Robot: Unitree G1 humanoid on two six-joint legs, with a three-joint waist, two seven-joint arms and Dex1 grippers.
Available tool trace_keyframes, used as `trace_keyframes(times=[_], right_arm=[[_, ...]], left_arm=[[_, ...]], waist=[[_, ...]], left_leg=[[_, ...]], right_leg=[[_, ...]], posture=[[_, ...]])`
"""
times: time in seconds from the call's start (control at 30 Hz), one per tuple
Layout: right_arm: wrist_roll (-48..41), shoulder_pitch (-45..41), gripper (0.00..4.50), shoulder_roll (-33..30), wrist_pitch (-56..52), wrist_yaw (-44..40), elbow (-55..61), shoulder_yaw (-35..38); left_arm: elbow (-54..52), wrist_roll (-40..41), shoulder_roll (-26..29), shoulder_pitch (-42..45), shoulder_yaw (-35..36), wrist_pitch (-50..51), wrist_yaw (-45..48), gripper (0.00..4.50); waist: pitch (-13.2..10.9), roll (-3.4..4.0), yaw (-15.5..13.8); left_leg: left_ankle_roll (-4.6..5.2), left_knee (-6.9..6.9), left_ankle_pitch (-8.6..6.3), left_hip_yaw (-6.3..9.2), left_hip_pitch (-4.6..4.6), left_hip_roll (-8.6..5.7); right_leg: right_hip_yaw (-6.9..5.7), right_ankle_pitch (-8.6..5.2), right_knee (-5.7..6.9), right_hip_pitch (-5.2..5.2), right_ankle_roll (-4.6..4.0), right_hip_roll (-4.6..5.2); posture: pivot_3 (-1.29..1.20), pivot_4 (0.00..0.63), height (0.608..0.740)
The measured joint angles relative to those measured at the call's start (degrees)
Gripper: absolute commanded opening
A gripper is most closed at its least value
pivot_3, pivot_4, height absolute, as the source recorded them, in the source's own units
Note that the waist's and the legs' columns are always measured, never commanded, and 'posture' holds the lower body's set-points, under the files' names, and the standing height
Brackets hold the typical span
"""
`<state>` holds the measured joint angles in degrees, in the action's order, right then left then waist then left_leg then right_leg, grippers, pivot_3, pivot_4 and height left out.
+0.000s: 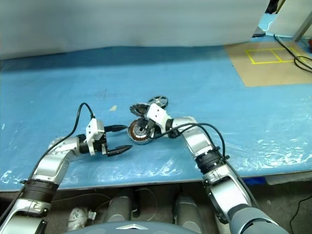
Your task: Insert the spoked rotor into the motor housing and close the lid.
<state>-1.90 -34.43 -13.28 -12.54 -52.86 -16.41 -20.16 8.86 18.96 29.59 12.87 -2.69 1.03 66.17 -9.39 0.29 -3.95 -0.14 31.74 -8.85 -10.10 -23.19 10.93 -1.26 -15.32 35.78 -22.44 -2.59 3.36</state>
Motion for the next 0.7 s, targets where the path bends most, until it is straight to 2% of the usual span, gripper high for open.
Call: trace_keyframes(times=[0.5, 0.7], right_arm=[[8.78, -1.11, 0.03, -3.02, 8.39, 2.83, -1.51, -5.65], [10.44, -1.76, 0.03, -3.98, 6.04, 1.50, -0.81, -6.84]], left_arm=[[0.72, -0.11, 0.01, 0.02, 0.00, -0.08, 0.05, 4.50], [1.54, -0.17, 0.00, 0.28, -0.01, -0.65, 0.06, 4.50]], waist=[[0.02, -0.01, -0.02], [0.03, -0.01, -0.15]], left_leg=[[0.00, 0.02, -0.02, 0.00, 0.71, -0.01], [0.22, -0.10, -0.16, -0.01, 1.46, -0.05]], right_leg=[[0.07, -0.03, -0.04, 0.63, -0.02, 0.03], [0.13, -0.06, -0.24, 1.38, 0.00, 0.08]], posture=[[0.00, 0.150, 0.740], [0.00, 0.150, 0.740]])
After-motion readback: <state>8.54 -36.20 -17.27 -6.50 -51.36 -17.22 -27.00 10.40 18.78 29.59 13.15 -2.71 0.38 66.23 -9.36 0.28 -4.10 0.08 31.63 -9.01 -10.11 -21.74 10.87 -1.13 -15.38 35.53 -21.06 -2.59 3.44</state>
